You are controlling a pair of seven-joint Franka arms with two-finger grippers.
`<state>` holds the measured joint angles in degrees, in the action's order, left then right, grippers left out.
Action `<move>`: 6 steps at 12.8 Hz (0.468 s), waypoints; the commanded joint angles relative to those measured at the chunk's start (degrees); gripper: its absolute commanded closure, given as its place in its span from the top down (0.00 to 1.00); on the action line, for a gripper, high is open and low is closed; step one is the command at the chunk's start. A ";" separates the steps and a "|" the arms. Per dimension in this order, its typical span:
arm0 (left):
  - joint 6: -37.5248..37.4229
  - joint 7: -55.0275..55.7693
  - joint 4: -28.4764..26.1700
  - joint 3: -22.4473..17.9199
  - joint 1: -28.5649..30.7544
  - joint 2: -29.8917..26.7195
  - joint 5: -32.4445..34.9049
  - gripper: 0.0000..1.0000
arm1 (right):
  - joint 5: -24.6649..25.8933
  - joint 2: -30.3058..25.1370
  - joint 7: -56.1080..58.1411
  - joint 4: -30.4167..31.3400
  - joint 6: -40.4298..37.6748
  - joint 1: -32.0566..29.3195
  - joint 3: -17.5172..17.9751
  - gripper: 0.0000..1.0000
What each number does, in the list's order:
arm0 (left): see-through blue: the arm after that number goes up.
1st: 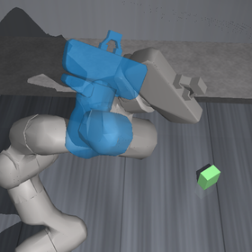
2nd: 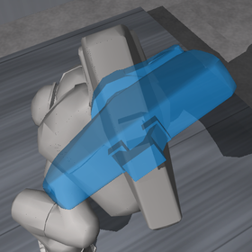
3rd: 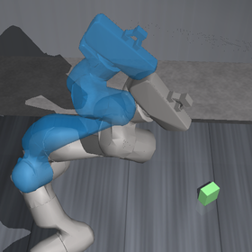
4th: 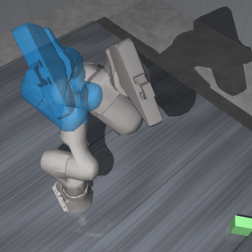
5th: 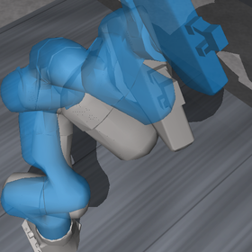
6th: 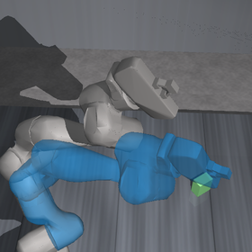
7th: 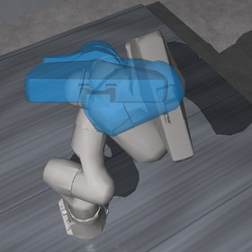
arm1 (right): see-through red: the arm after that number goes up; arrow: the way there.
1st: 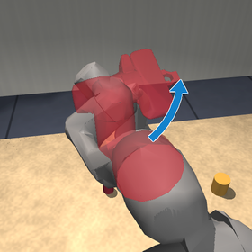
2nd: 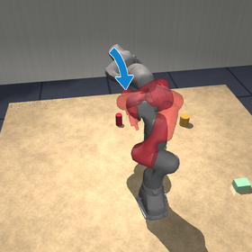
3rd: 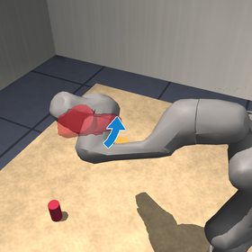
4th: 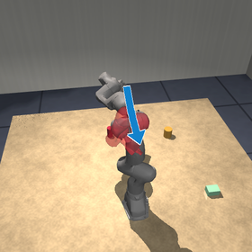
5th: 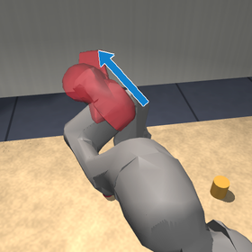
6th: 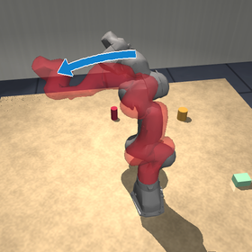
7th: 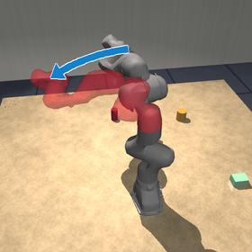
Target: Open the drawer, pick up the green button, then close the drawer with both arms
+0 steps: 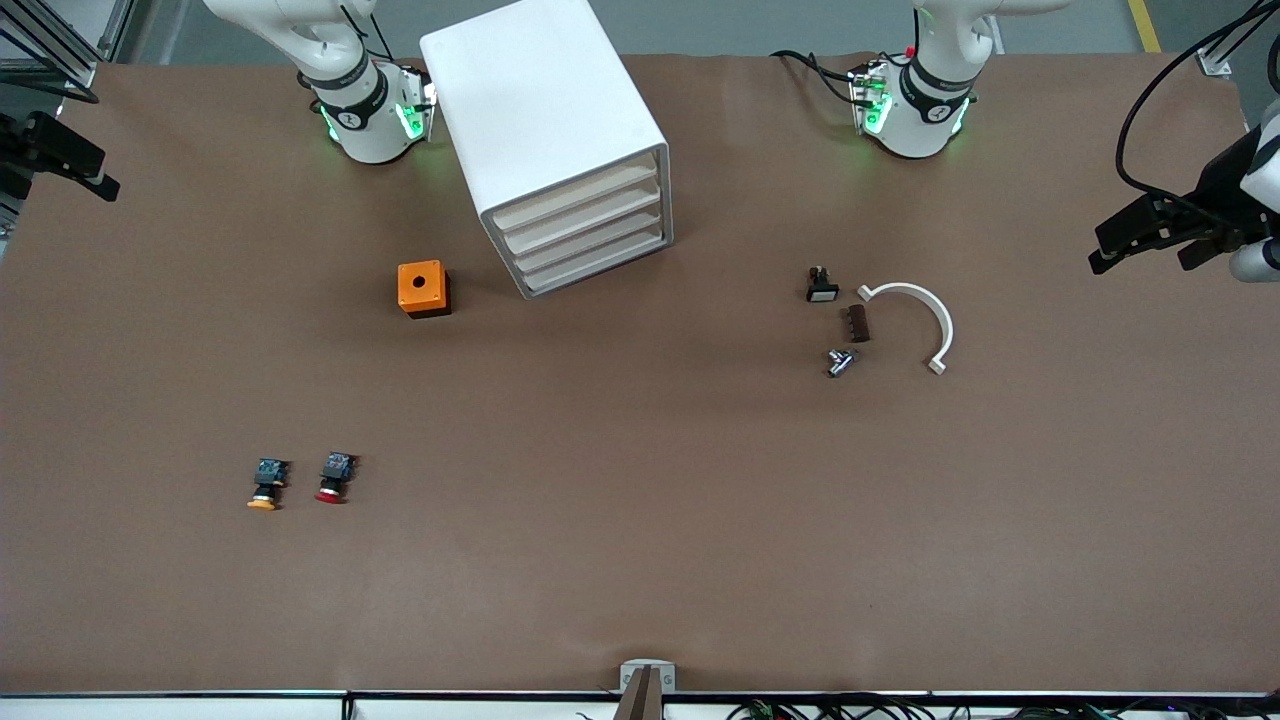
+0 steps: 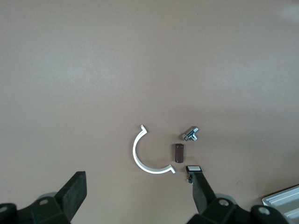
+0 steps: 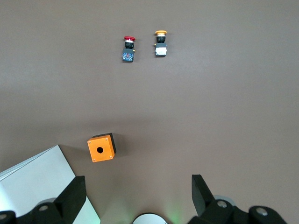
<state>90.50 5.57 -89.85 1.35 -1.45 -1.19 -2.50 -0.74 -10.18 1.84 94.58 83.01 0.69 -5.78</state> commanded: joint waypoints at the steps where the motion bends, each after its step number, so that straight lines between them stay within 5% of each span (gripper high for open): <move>1: -0.77 -1.35 0.90 -0.03 -0.04 0.39 1.18 1.00 | 0.39 -1.07 0.80 0.52 -0.13 -0.87 0.69 1.00; 6: -0.86 -1.96 0.99 -0.21 0.40 0.92 1.27 1.00 | 0.48 -1.07 0.80 0.78 -0.56 -0.87 0.69 1.00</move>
<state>90.49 5.33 -89.85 1.35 -1.39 -1.09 -2.50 -0.74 -10.18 1.84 94.58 82.84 0.69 -5.78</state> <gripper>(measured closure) 0.000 0.000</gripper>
